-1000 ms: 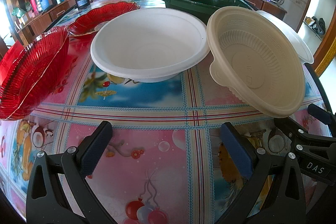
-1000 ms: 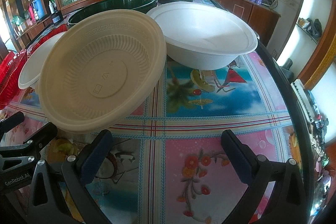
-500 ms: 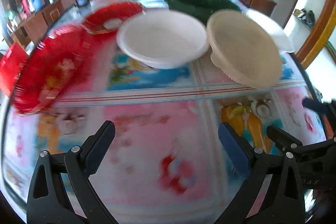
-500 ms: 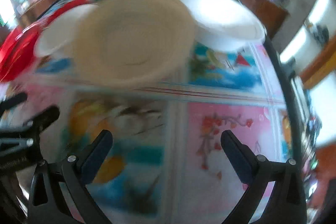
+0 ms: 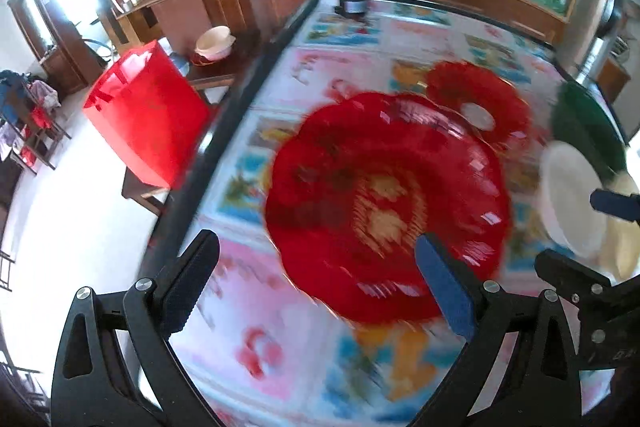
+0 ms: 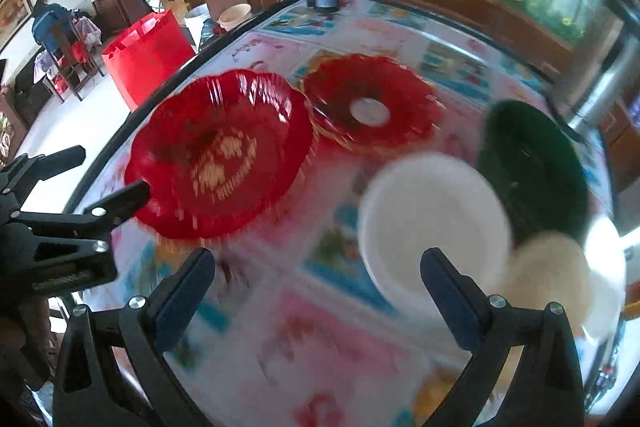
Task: Organize plates and bowls
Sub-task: 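Swing both tools toward the large red scalloped plate, then close the right tool on the large red plate rim while the left tool grips it too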
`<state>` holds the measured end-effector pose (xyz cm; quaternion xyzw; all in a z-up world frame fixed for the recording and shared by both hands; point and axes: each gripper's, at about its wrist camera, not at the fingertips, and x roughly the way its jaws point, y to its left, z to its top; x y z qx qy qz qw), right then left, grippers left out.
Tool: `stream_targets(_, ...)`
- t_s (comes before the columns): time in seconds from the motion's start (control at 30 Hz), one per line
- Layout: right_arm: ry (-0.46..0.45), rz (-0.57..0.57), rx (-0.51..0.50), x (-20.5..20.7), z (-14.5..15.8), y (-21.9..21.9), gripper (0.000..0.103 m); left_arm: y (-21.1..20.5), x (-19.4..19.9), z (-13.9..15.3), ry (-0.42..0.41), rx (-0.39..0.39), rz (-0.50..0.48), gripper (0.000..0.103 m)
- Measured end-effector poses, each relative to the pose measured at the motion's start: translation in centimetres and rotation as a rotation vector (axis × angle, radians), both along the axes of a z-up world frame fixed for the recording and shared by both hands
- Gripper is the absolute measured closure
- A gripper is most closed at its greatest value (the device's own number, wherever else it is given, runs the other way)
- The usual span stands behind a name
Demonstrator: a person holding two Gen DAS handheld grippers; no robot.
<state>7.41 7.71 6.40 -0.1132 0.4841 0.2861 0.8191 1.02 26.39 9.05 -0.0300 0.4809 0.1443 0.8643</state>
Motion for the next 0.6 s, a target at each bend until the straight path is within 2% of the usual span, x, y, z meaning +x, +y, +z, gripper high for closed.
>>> stream_targets(0.1, 0.055, -0.005, 0.023, 2.3, -0.7, 1.7, 0.001, 2.6, 2.1, -0.8, 0.013, -0.032, 0.026, 0.004)
stream_targets(0.2, 0.088, 0.003, 0.004, 3.6, -1.2, 3.0, 0.002, 3.5, 3.4, -1.7, 0.023, -0.051, 0.035, 0.004)
stream_targets(0.27, 0.102, 0.0, -0.003, 4.3, -1.6, 3.6, 0.012, 4.0, 4.2, -2.6, 0.048, -0.055, 0.033, 0.005)
stream_targets(0.33, 0.145, -0.005, 0.006, 5.5, -2.6, 4.0, 0.048, 4.1, 4.6, -3.3, 0.067, -0.066, 0.023, 0.011)
stream_targets(0.37, 0.171, -0.002, 0.019, 6.0, -3.1, 4.1, 0.055, 4.1, 4.8, -3.6, 0.075, -0.075, 0.018, 0.02)
stream_targets(0.4, 0.181, -0.002, 0.023, 6.2, -3.3, 4.1, 0.063, 4.2, 4.8, -3.9, 0.086, -0.081, 0.016, 0.038)
stream_targets(0.43, 0.188, 0.002, 0.023, 6.4, -3.8, 4.2, 0.069, 4.3, 5.1, -4.5, 0.11, -0.099, 0.016, 0.047)
stream_targets(0.47, 0.185, 0.006, 0.018, 6.4, -3.8, 4.3, 0.071, 4.5, 5.4, -5.1, 0.131, -0.116, 0.024, 0.058)
stream_targets(0.6, 0.167, 0.028, 0.023, 6.3, -4.0, 4.0, 0.08, 5.5, 5.4, -5.5, 0.142, -0.111, 0.064, 0.081)
